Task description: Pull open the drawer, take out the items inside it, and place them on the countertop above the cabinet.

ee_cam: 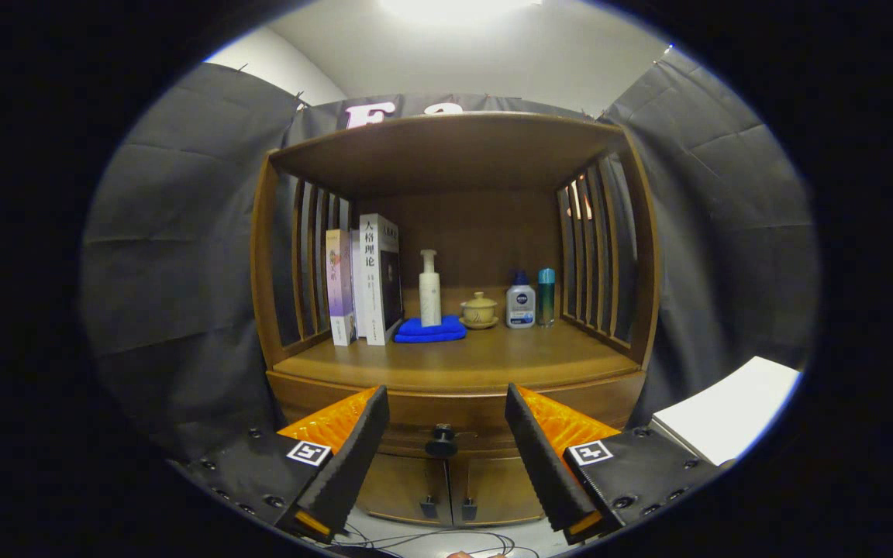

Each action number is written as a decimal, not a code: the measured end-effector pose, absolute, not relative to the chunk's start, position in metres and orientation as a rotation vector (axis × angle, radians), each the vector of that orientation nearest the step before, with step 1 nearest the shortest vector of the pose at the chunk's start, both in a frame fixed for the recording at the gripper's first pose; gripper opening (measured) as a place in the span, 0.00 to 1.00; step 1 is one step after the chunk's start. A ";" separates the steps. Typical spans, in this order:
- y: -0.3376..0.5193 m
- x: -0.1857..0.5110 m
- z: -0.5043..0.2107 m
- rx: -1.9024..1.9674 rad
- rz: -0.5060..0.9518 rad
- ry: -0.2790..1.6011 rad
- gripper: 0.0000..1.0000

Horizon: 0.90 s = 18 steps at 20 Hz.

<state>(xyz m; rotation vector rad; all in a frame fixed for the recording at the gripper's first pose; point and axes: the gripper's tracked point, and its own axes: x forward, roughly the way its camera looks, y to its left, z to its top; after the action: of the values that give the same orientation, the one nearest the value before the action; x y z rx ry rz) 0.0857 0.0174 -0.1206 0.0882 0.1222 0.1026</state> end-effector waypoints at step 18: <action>0.050 0.177 -0.237 0.029 0.086 0.228 0.96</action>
<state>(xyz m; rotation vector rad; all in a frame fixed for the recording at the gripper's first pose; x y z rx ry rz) 0.1771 0.0504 -0.2366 0.0290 0.2278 0.0861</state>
